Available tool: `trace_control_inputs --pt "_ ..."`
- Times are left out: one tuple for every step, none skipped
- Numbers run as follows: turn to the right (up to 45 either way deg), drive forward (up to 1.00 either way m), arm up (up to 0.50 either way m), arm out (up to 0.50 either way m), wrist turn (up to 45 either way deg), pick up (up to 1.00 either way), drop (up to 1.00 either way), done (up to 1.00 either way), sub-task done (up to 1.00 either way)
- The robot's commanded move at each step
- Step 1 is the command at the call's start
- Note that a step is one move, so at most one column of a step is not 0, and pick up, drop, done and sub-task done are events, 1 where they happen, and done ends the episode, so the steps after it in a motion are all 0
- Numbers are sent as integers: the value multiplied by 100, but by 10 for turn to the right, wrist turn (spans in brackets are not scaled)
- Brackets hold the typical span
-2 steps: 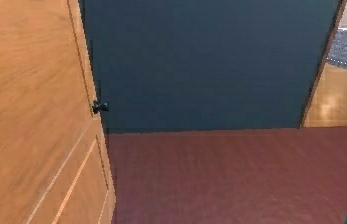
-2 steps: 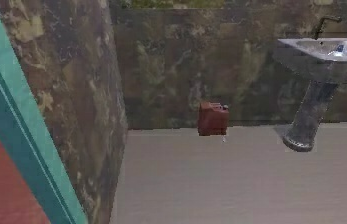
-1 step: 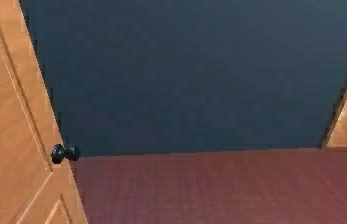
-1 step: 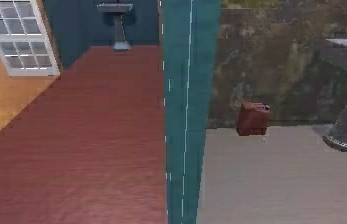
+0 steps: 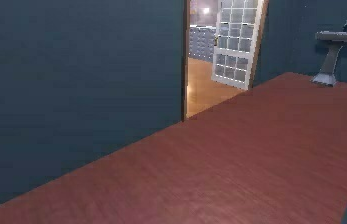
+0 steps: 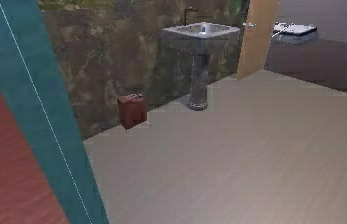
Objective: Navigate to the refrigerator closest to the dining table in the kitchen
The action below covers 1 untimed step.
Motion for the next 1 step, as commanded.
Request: trace_control_inputs --pt "0 40 0 0 0 0 0 0 0"
